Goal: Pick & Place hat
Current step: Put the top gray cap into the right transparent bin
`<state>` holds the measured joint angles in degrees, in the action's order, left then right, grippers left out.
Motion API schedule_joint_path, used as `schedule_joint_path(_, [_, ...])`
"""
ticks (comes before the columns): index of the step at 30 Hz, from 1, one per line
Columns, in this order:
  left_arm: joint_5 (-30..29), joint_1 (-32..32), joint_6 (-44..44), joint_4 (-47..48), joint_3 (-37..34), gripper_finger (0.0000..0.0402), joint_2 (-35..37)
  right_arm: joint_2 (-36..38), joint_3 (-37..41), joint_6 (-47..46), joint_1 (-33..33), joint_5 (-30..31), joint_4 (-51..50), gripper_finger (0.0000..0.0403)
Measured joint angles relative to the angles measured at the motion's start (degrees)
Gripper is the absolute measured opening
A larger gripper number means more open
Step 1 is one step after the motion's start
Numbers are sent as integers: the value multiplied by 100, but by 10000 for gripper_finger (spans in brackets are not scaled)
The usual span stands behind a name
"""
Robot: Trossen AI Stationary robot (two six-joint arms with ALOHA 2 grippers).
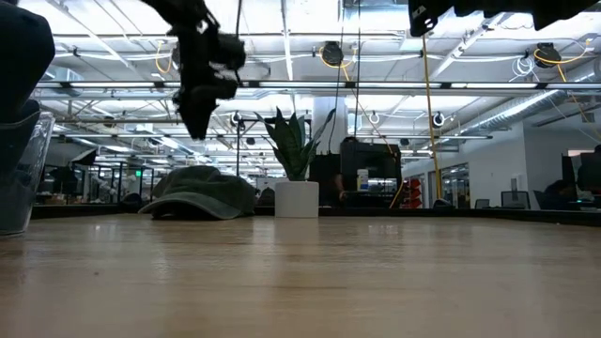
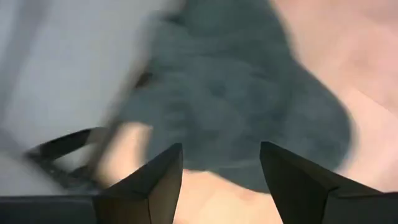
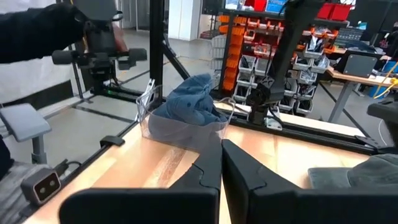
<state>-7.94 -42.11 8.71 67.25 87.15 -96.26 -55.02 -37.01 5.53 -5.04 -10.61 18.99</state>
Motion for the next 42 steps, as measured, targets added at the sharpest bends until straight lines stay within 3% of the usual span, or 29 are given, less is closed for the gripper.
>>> schedule_joint_path(3, [829, -137, 676, -33, -9, 215, -297, -2, 0, 128, 0, 1, -102, 0])
schedule_joint_path(6, [963, -138, 983, -221, -2, 209, -442, -2, 0, 260, 2, 2, -97, 0])
schedule_joint_path(14, [488, -55, 1632, -403, -7, 180, -580, -2, 0, 410, 2, 2, -91, 0])
schedule_joint_path(22, [391, -111, 1236, -516, -100, 156, -571, -2, -2, 391, 2, 2, -184, 0])
schedule_joint_path(25, [-278, -146, 385, -751, -283, 157, -575, -2, -3, 364, 2, 2, -183, 0])
schedule_joint_path(29, [-911, -197, 274, -733, -489, 180, -580, -2, -4, 361, 2, 2, -181, 0])
schedule_joint_path(35, [-374, -109, 612, -698, -498, 212, -578, -2, -4, 410, 2, 2, -174, 0])
schedule_joint_path(42, [-568, 61, 947, -539, -498, 212, -578, -2, -4, 414, 2, 2, -190, 0])
